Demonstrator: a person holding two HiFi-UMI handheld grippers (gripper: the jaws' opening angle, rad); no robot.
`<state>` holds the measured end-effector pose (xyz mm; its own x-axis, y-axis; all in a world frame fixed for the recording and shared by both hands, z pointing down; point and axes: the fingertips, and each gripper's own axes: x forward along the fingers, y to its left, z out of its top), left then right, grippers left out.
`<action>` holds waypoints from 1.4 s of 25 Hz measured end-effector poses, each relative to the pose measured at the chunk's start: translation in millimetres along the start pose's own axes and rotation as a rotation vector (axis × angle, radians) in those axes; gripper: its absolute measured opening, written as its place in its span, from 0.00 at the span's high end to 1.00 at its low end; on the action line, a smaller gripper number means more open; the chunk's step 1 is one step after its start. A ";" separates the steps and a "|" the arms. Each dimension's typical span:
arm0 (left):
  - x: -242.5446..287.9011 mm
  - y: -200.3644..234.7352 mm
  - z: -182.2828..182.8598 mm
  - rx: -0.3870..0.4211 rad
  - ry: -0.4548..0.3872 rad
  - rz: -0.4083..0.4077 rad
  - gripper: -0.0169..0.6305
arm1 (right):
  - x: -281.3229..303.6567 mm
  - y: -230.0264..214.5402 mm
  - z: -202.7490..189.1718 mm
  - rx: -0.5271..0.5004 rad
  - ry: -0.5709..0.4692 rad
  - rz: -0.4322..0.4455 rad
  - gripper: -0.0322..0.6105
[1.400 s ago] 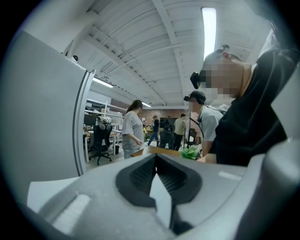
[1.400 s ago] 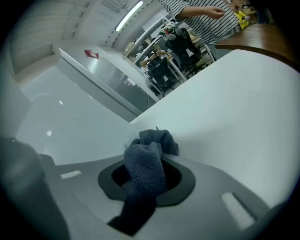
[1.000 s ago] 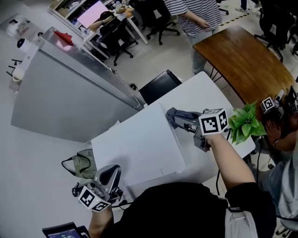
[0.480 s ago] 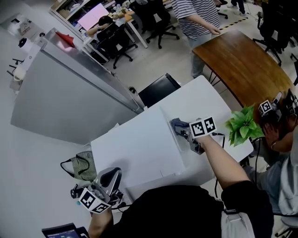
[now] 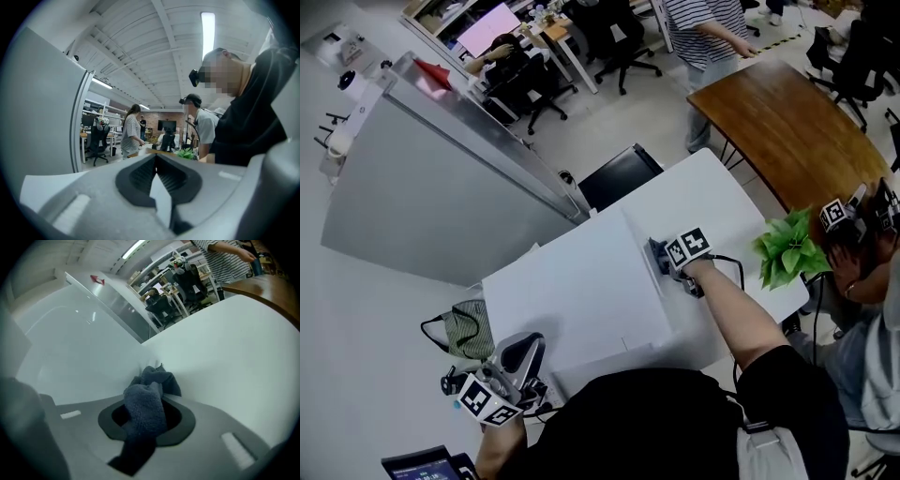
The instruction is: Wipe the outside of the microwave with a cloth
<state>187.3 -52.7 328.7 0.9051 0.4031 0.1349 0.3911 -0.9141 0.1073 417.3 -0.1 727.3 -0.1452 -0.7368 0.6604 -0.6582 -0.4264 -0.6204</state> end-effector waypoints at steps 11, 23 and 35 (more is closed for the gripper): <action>-7.9 5.1 4.5 -0.007 -0.015 0.009 0.97 | -197.5 165.2 48.1 -0.077 -0.447 0.499 0.82; -6.8 1.4 1.5 -0.006 -0.014 0.000 0.97 | -110.2 101.3 13.8 0.021 -0.301 0.378 0.82; -1.0 -6.7 -2.9 -0.007 -0.008 -0.019 0.97 | -19.5 18.3 -41.6 0.054 -0.031 0.063 0.83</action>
<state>183.3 -46.9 330.7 0.8990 0.4198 0.1247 0.4068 -0.9060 0.1169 377.3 28.3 720.7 -0.1613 -0.7789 0.6061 -0.6072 -0.4058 -0.6831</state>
